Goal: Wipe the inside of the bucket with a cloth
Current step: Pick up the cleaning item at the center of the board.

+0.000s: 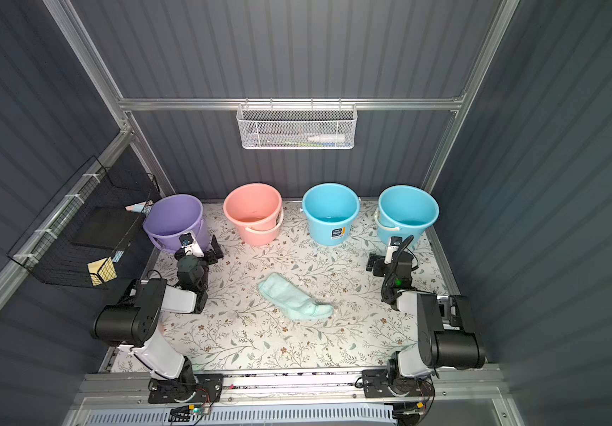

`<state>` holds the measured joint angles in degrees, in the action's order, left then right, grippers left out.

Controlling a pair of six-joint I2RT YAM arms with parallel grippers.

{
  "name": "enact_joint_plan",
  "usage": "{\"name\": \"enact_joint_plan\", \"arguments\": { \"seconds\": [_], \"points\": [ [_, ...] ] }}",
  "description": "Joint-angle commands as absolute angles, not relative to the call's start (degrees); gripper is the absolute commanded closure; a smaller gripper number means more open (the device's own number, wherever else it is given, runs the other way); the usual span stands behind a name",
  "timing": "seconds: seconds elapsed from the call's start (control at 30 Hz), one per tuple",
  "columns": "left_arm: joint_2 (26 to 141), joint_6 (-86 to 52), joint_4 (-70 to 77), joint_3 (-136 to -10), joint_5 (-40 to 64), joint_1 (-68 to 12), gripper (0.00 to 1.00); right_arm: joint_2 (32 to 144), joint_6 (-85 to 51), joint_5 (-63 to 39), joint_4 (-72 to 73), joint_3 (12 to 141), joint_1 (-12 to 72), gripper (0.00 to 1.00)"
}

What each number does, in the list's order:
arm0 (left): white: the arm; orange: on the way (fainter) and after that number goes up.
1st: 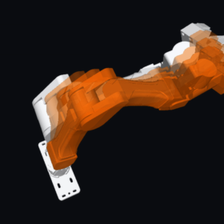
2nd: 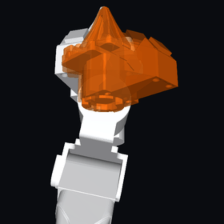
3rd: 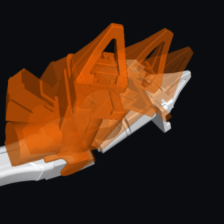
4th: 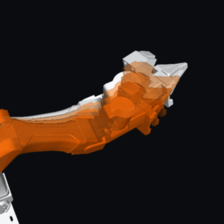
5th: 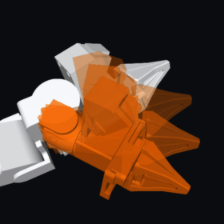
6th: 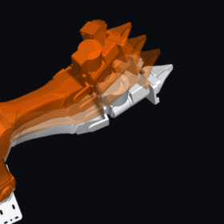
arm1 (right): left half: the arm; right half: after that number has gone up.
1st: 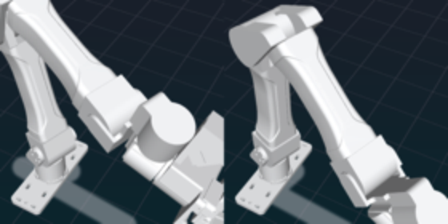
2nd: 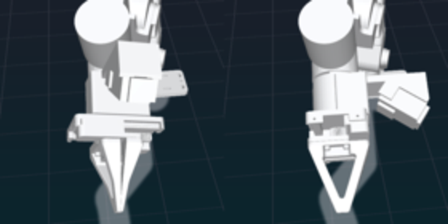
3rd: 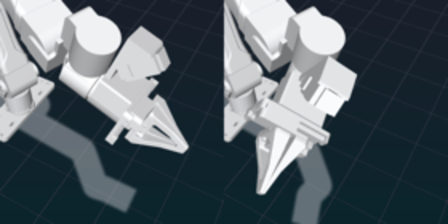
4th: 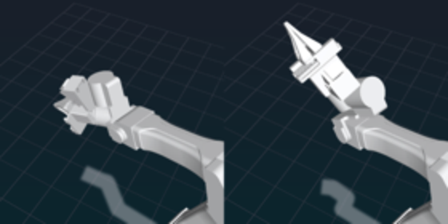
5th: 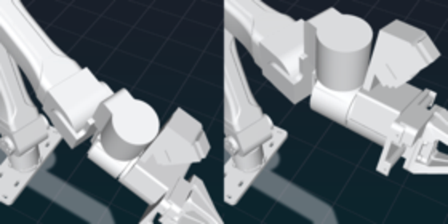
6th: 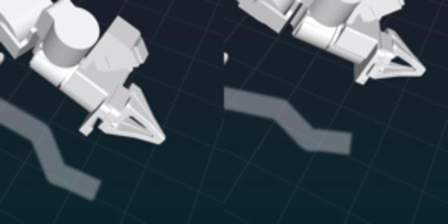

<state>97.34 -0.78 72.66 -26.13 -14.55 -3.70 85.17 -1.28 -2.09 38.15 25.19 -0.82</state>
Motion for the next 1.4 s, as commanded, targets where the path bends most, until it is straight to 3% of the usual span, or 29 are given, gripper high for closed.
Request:
{"name": "enact_joint_plan", "arguments": {
  "seconds": [0.0,0.97,1.37],
  "points": [
    [97.99,0.26,73.65,-26.81,-13.84,-3.78,0.0,85.69,-1.04,-1.82,39.37,26.1,-0.88,0.01],
    [96.72,-0.1,73.89,-26.28,-16.68,-3.87,0.0,83.89,0.17,-2.64,40.94,25.41,-0.88,0.01],
    [79.71,-1.99,36.59,-40.32,-27.59,-13.32,0.01,63.85,-7.12,-4.54,7.56,33.48,1.52,0.04]
  ]
}}
